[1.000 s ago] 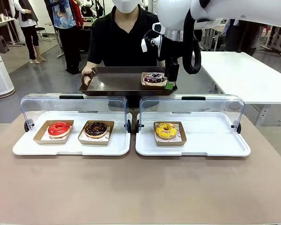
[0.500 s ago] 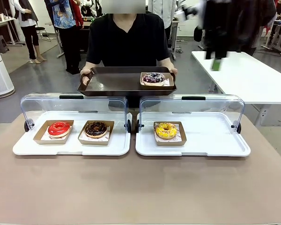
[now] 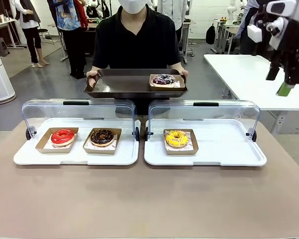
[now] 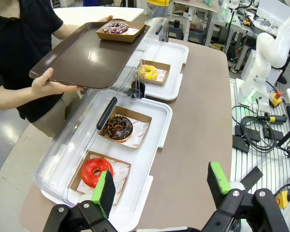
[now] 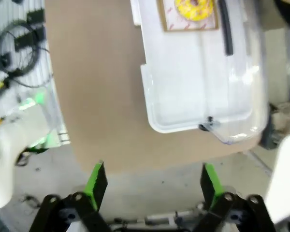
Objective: Provide the desired donut to the person.
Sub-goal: Place the picked Paper togo box onto the Handle tray extended by the person, then pick up and lift the Paper togo box containing the Donut pointed at by the person.
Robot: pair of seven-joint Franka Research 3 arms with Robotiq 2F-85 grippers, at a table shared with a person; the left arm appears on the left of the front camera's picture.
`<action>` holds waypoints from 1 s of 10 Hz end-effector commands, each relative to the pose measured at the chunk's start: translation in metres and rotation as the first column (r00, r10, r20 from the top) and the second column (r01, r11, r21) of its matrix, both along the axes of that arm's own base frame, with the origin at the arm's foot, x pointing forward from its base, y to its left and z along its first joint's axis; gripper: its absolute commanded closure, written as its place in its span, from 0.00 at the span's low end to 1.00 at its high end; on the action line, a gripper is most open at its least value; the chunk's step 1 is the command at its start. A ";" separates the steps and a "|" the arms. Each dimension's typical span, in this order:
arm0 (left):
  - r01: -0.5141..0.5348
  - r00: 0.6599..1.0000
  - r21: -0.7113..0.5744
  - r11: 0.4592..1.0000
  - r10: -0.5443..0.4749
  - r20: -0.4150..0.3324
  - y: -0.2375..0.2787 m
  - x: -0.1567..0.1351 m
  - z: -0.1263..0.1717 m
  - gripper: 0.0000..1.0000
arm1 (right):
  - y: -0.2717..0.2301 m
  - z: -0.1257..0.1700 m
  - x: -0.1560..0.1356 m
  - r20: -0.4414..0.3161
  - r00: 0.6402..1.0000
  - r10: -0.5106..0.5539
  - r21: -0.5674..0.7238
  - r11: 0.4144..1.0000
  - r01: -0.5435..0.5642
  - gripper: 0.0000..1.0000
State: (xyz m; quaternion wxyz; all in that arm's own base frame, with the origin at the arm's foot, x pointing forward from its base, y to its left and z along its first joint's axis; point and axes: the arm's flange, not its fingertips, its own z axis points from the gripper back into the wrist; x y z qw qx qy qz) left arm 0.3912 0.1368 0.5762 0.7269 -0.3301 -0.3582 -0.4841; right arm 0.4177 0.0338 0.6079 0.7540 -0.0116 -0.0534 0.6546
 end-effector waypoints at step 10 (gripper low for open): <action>0.005 1.000 -0.010 1.000 -0.005 0.003 0.001 -0.001 0.002 0.00 | -0.003 -0.017 0.003 0.020 1.000 -0.011 0.021 1.000 0.011 0.00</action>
